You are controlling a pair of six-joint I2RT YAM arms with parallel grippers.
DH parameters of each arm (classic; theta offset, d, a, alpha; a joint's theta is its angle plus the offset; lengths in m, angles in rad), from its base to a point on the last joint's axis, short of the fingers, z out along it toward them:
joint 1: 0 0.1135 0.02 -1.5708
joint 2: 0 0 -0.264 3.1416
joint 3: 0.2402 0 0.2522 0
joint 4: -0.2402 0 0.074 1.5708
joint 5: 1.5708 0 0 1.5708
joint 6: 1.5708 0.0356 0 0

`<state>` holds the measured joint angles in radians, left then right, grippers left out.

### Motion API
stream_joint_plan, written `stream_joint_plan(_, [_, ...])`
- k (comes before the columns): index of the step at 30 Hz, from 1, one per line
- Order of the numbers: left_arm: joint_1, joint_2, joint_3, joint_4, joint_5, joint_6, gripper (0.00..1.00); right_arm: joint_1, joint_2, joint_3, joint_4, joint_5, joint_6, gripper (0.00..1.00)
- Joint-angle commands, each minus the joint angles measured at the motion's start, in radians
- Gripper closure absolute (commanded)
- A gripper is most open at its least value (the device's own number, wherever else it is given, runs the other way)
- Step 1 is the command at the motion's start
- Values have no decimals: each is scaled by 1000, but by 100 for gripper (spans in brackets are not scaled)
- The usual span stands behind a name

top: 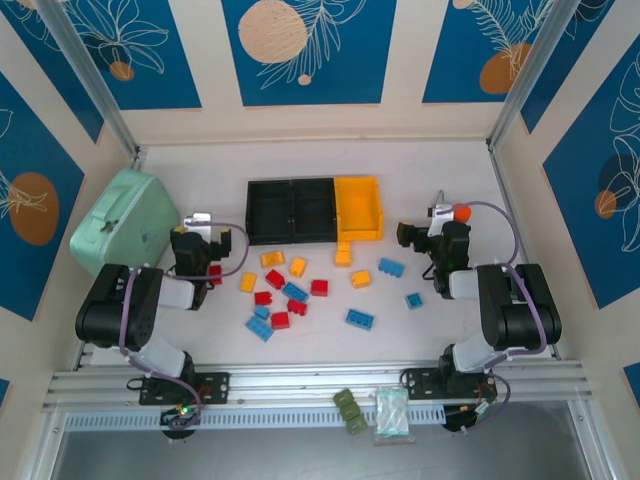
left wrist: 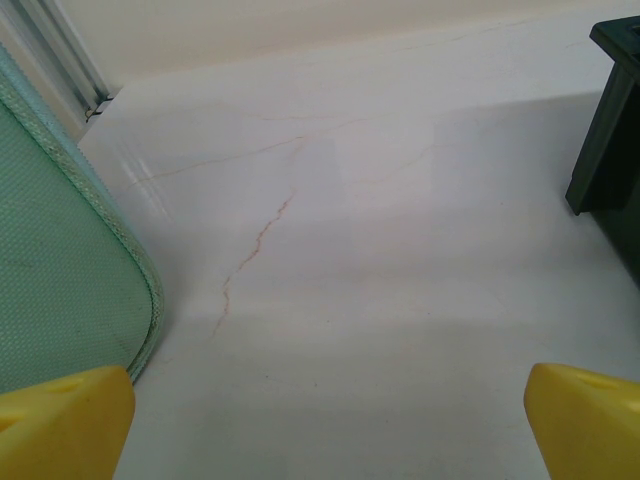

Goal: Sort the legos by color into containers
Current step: Rotate the lego at the center of the table.

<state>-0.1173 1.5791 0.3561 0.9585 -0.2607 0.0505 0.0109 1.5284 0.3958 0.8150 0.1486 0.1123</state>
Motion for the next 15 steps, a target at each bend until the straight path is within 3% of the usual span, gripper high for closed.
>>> stream_joint_plan(1, [3, -8, 0, 32, 23, -10, 1, -2, -7, 16, 1, -15, -3, 1])
stream_joint_plan(10, [2, -24, 2, 22, 4, -14, 1, 5, -32, 32, -43, 27, 5, 1])
stream_joint_plan(15, [-1, -156, 145, -347, -7, -11, 0, 22, -168, 137, -327, 16, -15, 1])
